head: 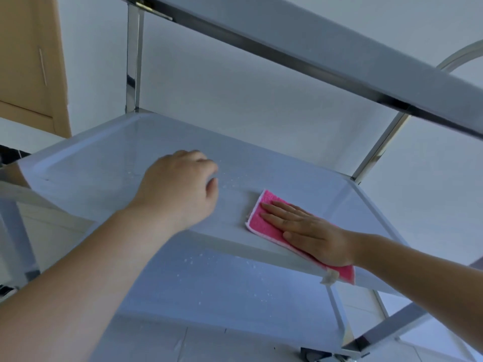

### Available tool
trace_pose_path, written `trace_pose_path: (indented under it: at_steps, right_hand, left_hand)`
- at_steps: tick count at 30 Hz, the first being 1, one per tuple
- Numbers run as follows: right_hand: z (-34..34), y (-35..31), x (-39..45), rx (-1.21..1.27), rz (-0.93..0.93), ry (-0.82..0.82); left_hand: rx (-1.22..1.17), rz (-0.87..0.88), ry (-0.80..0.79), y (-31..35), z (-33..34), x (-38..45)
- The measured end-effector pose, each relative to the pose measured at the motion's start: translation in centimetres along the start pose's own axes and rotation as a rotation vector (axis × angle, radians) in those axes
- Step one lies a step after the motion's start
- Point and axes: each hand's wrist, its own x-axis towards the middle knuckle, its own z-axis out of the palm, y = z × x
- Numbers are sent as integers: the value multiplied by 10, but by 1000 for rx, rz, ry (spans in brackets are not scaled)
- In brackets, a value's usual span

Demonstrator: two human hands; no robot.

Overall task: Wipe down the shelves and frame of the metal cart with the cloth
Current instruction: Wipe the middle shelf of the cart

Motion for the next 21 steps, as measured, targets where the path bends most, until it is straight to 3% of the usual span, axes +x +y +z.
trace_pose_path:
  at_steps: [6,11,14,21]
  right_hand:
    - [7,-4,0,-103,36,84]
    - [12,17,9,-65,41,127]
    - [2,34,27,44,146,135]
    - [-28,91,92,35,461,91]
  left_hand:
    - [-27,-124,-25,-38,-1,-16]
    - [6,-114,-63,-44,12,-13]
    - [9,-79,-79,-42,13,-12]
    - [108,-8,-183,-44,18,-14]
